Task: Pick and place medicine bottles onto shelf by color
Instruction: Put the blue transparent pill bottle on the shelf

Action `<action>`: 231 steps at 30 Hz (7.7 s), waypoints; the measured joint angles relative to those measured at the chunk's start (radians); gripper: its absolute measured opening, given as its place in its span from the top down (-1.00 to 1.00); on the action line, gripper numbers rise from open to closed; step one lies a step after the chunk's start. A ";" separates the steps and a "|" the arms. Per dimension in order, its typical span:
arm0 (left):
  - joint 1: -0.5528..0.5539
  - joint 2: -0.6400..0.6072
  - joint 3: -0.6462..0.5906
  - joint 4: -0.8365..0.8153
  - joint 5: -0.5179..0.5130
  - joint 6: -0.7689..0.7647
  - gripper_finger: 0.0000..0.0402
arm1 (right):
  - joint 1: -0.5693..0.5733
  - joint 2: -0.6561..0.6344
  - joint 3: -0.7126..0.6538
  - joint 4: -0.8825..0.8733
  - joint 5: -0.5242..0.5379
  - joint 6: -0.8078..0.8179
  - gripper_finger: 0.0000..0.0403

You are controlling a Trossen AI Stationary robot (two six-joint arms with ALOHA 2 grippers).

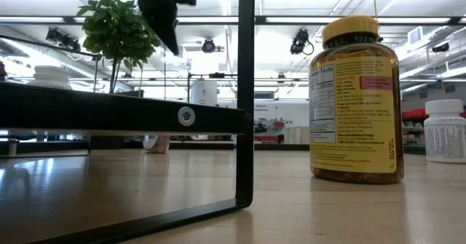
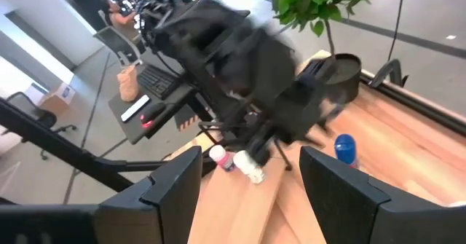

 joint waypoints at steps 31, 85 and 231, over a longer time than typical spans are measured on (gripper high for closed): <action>0.167 0.181 0.001 -0.064 0.115 0.500 0.32 | 0.016 0.000 0.000 0.002 0.000 0.029 -0.19; 0.300 0.184 -0.117 0.005 0.194 0.687 -0.81 | 0.035 0.000 0.000 0.002 0.000 -0.138 -0.19; 0.427 0.322 -0.118 0.019 0.438 1.135 -0.57 | 0.035 0.000 0.000 0.010 0.027 -0.029 -0.19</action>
